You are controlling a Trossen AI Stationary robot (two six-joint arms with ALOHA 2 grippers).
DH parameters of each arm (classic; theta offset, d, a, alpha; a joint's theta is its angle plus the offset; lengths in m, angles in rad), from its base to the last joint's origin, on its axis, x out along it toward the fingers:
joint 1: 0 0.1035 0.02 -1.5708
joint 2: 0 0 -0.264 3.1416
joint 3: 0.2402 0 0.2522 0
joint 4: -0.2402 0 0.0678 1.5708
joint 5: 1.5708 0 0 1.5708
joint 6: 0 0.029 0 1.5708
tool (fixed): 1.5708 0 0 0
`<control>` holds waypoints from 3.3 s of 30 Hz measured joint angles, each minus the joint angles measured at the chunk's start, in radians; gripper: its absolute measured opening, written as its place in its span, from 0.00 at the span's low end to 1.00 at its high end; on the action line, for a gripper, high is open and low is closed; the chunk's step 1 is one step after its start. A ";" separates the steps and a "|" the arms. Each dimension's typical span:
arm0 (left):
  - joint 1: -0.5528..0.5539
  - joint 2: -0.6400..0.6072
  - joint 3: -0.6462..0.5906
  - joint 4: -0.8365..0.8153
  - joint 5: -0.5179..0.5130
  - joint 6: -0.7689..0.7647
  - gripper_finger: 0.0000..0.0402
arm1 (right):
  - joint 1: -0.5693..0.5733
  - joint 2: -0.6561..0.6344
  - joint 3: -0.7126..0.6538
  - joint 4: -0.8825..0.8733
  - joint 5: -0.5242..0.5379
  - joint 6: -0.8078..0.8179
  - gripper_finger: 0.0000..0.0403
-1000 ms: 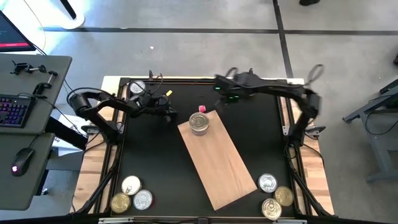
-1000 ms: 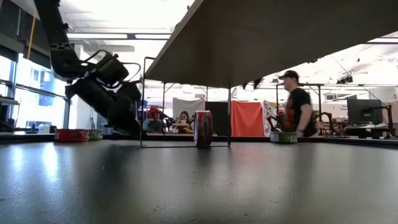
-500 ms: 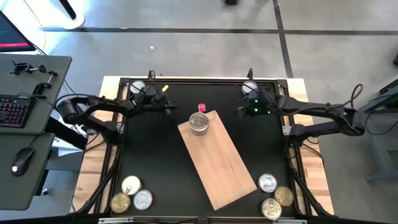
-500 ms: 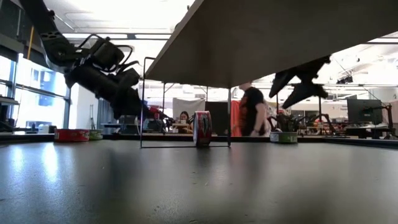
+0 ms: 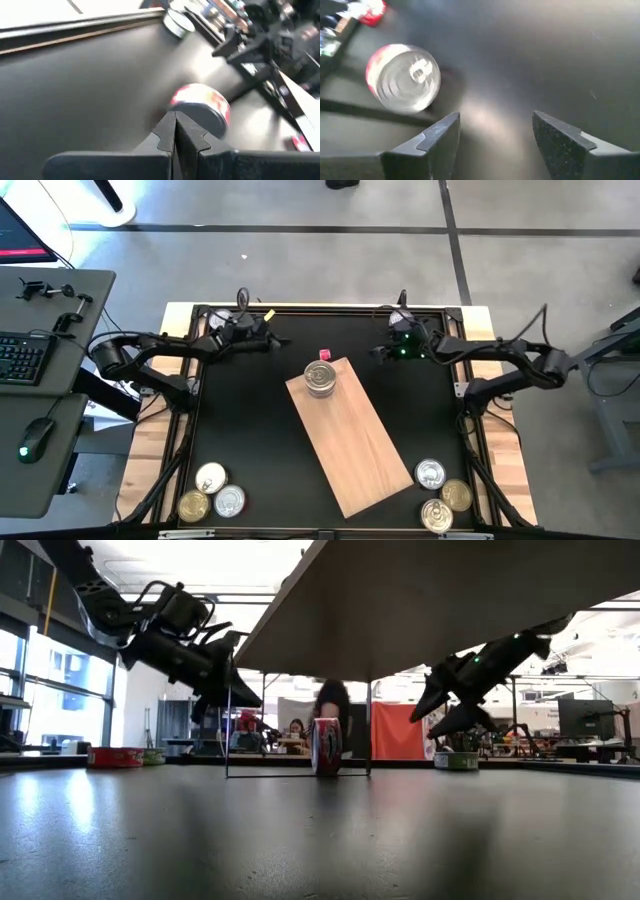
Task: Stack canned seafood by type on shelf
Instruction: Put the red tuna can on the shelf
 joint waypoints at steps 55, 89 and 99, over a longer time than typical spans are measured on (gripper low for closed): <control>0.190 -0.141 0.042 -0.185 0.610 0.370 0.13 | 0.086 0.179 0.744 -0.345 0.113 0.498 0.60; 0.191 -0.140 0.041 -0.231 0.418 0.354 0.57 | 0.250 1.028 1.725 -1.427 0.050 0.412 0.60; 0.189 -0.140 0.041 -0.243 0.418 0.354 0.57 | 0.294 1.077 1.723 -1.406 0.128 0.440 0.60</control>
